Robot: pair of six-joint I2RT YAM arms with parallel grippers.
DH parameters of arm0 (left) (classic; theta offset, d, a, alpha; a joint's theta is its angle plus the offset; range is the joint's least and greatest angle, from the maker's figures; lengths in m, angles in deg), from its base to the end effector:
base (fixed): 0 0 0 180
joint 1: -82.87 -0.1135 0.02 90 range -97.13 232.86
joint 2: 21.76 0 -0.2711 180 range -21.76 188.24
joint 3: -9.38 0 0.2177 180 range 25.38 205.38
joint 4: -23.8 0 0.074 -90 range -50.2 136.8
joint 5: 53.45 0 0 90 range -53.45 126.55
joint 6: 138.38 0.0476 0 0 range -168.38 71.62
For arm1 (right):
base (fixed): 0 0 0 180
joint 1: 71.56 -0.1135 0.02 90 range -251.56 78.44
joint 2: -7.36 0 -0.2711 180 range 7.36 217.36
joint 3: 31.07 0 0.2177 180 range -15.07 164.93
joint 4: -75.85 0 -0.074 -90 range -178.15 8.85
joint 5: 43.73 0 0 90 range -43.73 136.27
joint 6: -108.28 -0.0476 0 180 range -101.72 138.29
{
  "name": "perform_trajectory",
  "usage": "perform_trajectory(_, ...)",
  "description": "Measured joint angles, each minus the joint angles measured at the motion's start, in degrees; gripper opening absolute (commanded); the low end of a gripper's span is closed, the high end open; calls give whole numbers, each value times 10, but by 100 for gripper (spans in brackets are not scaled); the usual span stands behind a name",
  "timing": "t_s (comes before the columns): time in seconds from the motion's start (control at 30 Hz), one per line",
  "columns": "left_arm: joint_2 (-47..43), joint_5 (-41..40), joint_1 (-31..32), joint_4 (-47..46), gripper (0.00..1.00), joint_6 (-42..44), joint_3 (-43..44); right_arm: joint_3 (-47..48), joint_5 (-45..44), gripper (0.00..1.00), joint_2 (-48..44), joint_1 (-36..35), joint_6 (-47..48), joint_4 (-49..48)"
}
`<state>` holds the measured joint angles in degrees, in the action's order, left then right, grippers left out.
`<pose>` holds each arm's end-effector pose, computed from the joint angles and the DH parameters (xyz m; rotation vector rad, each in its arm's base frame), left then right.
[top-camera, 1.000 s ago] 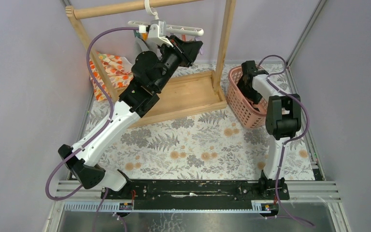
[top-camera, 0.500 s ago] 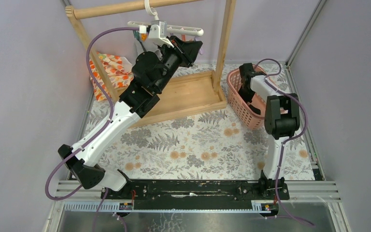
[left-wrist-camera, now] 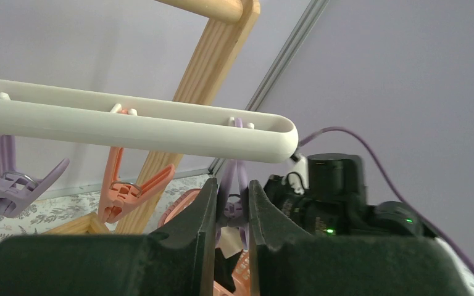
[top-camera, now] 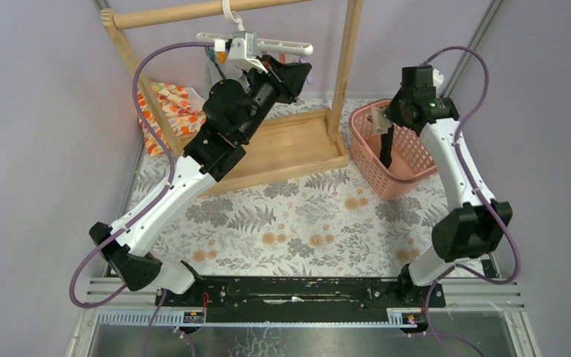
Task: Clip the socks to the hanger
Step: Pick up the sock from the bin, then place the sock at the center of the board.
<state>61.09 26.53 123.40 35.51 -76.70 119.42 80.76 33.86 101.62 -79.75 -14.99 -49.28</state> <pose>0.2307 -0.1863 0.5142 -0.0111 1.3608 -0.9070 0.3415 0.0388 0.3766 0.5948 2.1273 0.1624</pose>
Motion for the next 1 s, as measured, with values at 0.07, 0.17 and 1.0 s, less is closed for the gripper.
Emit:
perform_trajectory(0.07, 0, 0, 0, 0, 0, 0, 0, 0, 12, 0, -28, 0, 0, 4)
perform_trajectory(0.17, 0, 0, 0, 0, 0, 0, 0, 0, 53, 0, -60, 0, 0, 16)
perform_trajectory(1.0, 11, -3, 9, -3, 0, -1, 0, -104, 293, 0, -191, -12, -37, -21)
